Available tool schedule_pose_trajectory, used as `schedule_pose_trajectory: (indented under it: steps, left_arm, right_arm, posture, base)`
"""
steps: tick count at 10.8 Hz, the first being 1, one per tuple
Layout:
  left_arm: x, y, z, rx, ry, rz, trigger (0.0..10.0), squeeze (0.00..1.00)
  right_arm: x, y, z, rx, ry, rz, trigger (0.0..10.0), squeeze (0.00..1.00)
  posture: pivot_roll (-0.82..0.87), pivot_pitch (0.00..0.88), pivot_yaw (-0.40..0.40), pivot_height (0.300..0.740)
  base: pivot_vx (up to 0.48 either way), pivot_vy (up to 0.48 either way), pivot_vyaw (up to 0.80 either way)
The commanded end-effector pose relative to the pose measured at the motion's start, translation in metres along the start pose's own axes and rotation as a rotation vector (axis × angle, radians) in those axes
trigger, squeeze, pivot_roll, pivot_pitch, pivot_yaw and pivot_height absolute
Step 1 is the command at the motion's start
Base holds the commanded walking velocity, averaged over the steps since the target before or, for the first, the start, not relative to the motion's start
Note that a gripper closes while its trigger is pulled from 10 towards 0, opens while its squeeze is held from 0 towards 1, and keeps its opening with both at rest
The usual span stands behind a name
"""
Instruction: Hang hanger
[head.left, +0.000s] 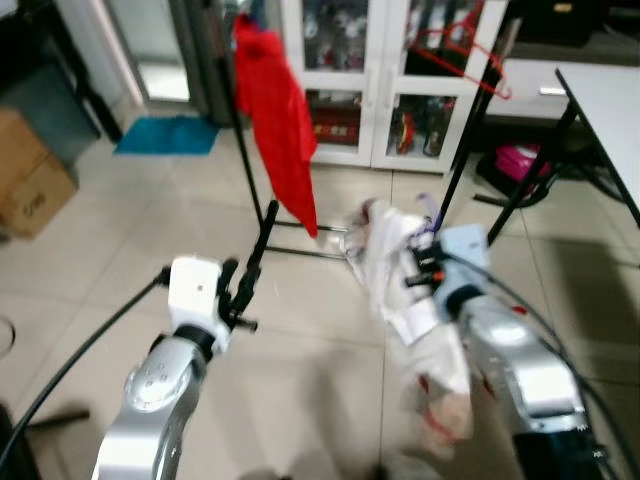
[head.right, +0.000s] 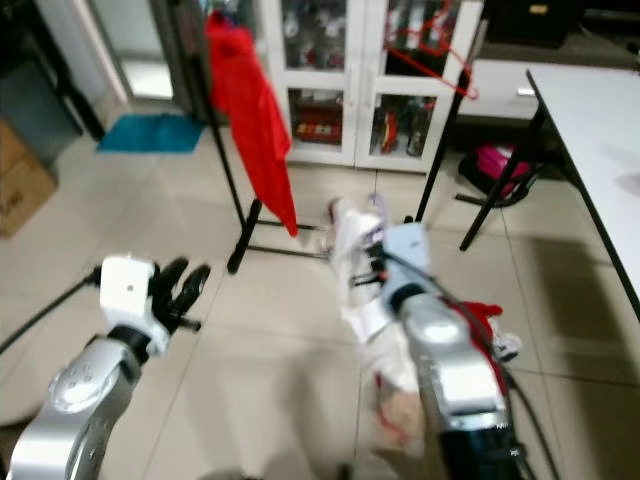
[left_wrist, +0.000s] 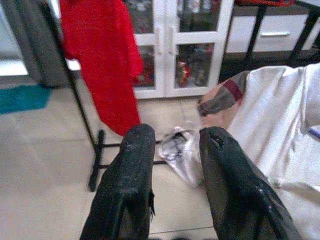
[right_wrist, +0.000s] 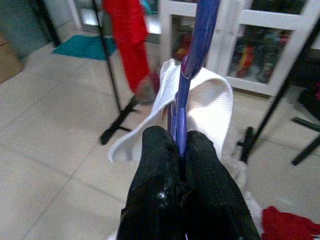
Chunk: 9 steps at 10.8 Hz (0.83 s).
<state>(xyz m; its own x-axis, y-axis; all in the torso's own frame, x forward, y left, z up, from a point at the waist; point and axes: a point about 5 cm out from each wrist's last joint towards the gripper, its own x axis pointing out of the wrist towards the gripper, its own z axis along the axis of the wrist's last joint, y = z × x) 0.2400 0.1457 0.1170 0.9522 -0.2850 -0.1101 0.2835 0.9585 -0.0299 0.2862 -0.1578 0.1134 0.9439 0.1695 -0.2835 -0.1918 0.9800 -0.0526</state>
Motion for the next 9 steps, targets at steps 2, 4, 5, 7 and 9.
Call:
schedule_pose_trajectory:
  steps: [2, 4, 5, 7, 9]
  left_arm:
    - [0.001, 0.000, 0.004, 0.027, 0.002, -0.009, 10.0, 0.00]
    - [0.001, 0.005, 0.008, 0.037, -0.006, -0.001, 10.0, 0.00]
    - [0.004, 0.005, 0.011, 0.042, -0.014, -0.003, 10.0, 0.00]
    - [0.007, 0.003, 0.017, 0.046, -0.030, -0.013, 10.0, 0.00]
    - [0.008, 0.003, 0.014, 0.042, -0.018, -0.031, 10.0, 0.00]
  right_arm:
    - [-0.003, 0.001, 0.009, 0.020, -0.053, -0.007, 10.0, 0.00]
    - [0.001, 0.005, 0.014, 0.028, -0.069, 0.004, 10.0, 0.00]
    - [0.003, 0.005, 0.018, 0.037, -0.087, 0.007, 10.0, 0.00]
    - [0.006, 0.004, 0.022, 0.031, -0.102, 0.005, 10.0, 0.00]
    - [0.006, 0.003, 0.021, 0.041, -0.079, -0.012, 10.0, 0.00]
  posture:
    - [-0.05, 0.124, 0.057, 0.740]
    - [-0.04, 0.108, 0.057, 0.740]
    - [-0.03, 0.099, 0.058, 0.740]
    - [-0.02, 0.099, 0.060, 0.740]
    - [-0.04, 0.100, 0.073, 0.740]
  base:
    - [0.414, 0.000, 0.00]
    - [0.424, 0.000, 0.00]
    - [0.428, 0.000, 0.00]
    - [0.428, 0.000, 0.00]
    - [0.428, 0.000, -0.80]
